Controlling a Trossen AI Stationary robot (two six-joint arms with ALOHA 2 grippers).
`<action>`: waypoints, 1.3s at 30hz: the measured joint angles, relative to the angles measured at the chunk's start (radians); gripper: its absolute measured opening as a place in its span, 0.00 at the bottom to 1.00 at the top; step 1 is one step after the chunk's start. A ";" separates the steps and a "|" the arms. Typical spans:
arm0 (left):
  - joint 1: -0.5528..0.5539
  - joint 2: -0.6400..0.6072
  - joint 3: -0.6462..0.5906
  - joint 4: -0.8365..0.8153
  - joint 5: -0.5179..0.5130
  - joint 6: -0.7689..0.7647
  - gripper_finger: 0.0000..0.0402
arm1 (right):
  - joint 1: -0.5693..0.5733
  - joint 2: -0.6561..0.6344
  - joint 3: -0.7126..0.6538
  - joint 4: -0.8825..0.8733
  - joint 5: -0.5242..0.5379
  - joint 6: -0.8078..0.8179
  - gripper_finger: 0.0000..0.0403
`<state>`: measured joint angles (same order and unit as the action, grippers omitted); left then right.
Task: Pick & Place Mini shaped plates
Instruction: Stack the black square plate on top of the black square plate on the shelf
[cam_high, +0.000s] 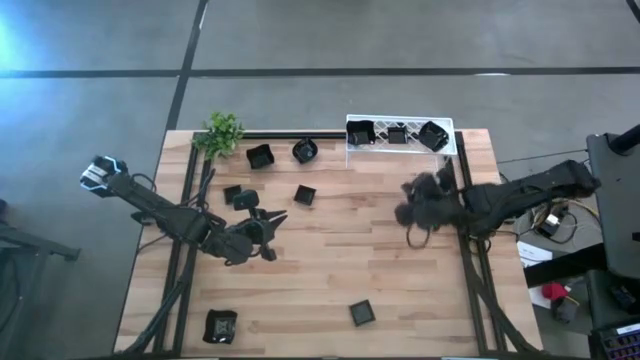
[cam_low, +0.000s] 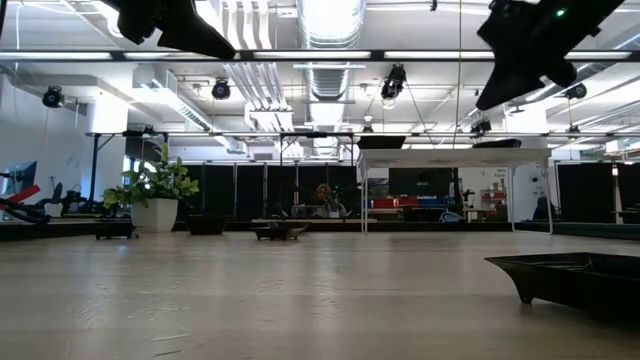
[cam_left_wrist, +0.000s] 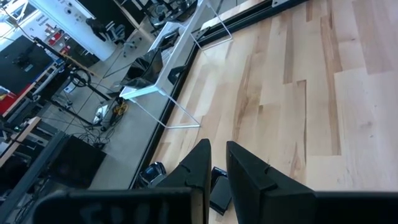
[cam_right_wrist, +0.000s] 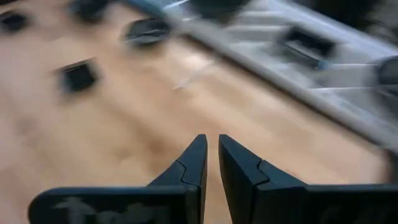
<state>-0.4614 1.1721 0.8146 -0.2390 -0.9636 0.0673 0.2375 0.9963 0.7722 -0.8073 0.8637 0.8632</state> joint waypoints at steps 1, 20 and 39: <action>0.001 0.000 0.000 0.000 0.000 0.000 0.12 | 0.042 0.017 -0.010 0.030 -0.005 -0.004 0.09; 0.002 0.000 0.000 0.003 0.018 0.000 0.12 | 0.412 0.407 -0.027 0.717 -0.525 -0.399 0.09; 0.002 0.000 -0.002 0.003 0.084 0.008 0.12 | 0.409 0.570 0.009 0.810 -0.524 -0.367 0.10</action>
<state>-0.4595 1.1721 0.8127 -0.2360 -0.8799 0.0754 0.6467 1.5661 0.7812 0.0023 0.3394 0.4965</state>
